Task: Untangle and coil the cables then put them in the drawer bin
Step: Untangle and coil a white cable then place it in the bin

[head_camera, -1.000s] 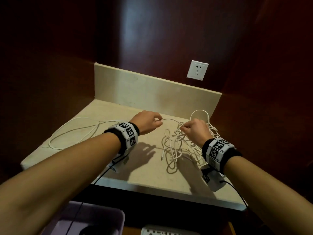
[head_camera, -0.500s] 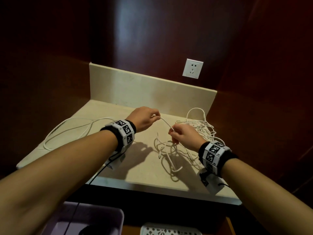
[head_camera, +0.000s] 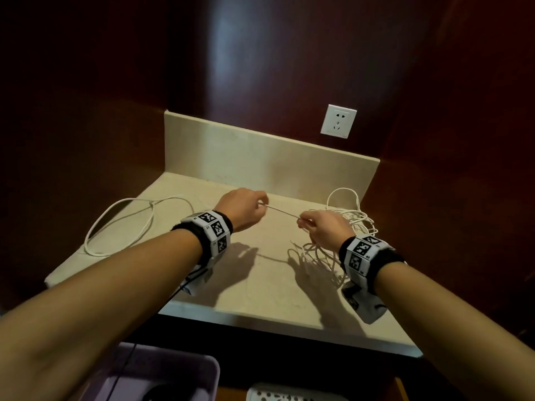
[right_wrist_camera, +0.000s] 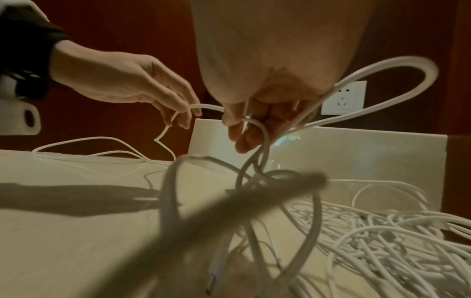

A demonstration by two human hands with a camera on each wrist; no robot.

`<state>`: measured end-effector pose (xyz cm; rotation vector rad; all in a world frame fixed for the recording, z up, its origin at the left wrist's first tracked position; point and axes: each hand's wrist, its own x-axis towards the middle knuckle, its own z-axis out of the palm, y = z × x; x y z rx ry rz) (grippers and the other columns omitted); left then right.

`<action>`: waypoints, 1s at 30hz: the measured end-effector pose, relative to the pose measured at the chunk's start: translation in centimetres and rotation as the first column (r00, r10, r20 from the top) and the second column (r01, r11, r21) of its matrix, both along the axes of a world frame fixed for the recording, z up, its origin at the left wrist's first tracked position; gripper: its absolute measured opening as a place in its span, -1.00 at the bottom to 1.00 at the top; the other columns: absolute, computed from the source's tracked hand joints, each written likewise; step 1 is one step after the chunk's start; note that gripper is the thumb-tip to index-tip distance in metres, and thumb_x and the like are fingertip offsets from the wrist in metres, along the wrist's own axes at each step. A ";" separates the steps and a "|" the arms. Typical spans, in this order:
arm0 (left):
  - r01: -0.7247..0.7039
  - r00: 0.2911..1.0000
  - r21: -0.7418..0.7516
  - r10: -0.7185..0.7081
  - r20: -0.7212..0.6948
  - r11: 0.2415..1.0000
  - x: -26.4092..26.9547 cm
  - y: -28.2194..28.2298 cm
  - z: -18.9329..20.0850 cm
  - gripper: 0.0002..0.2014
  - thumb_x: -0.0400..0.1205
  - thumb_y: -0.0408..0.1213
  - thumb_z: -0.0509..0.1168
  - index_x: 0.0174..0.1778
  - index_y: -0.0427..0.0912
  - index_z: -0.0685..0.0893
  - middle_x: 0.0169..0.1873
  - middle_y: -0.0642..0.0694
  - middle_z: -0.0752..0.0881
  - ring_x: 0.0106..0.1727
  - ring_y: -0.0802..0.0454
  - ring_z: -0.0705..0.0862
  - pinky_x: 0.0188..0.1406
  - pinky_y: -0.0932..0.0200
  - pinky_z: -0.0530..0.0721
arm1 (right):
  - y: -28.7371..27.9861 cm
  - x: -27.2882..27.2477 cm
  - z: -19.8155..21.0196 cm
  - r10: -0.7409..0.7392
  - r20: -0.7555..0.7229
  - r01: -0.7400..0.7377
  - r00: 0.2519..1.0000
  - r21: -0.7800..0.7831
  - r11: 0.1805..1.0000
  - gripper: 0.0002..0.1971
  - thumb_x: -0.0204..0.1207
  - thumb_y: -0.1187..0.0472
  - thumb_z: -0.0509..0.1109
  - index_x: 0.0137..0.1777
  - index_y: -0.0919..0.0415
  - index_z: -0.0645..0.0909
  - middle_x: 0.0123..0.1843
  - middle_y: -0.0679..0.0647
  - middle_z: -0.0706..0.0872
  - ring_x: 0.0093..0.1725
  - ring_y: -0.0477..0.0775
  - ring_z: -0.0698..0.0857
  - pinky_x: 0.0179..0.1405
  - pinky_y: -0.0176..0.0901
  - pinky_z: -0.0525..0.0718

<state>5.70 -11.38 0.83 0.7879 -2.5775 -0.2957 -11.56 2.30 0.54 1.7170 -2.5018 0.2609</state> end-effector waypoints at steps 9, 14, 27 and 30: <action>0.112 0.994 -0.071 -0.110 0.029 0.991 -0.9 1.2 0.0 -0.71 0.74 -0.03 0.16 0.23 -0.01 0.72 0.13 -0.07 0.77 0.14 -0.11 0.66 0.03 0.04 0.60 | 0.2 1.7 0.0 0.020 -0.168 -0.010 0.986 0.062 0.998 -0.68 0.71 -0.14 0.10 -0.02 0.01 0.59 -0.07 0.05 0.77 0.02 0.20 0.68 -0.13 -0.03 0.54; 0.058 0.998 -0.058 -0.059 -0.017 0.997 -0.4 1.3 0.1 -0.70 0.75 -0.05 0.15 0.24 -0.02 0.71 0.16 -0.10 0.75 0.17 -0.12 0.65 0.06 0.04 0.57 | 0.5 1.6 -0.8 -0.040 0.049 0.030 0.998 0.181 0.983 -0.84 0.66 0.06 0.23 -0.03 0.00 0.64 -0.05 -0.05 0.77 0.03 0.09 0.71 0.05 -0.03 0.64; -0.013 0.987 0.056 0.022 -0.161 0.998 0.4 3.4 -1.3 -0.74 0.68 -0.04 0.25 0.21 0.08 0.75 0.00 -0.07 0.78 0.19 -0.03 0.54 0.09 0.02 0.55 | 1.1 3.8 -1.3 0.009 0.289 0.059 0.957 -0.226 0.972 -0.77 0.70 0.19 0.23 0.14 0.08 0.73 -0.26 -0.12 0.64 -0.18 0.04 0.58 -0.18 -0.18 0.40; -0.041 0.974 0.061 0.053 -0.221 0.997 0.4 3.7 -1.6 -0.74 0.71 -0.05 0.23 0.18 0.00 0.76 -0.01 -0.10 0.79 0.18 -0.06 0.52 0.06 0.03 0.50 | 1.3 4.0 -1.2 0.050 0.391 0.090 0.919 -0.332 0.939 -0.77 0.68 0.20 0.27 0.17 0.07 0.76 -0.26 -0.14 0.67 -0.20 0.00 0.56 -0.15 -0.18 0.45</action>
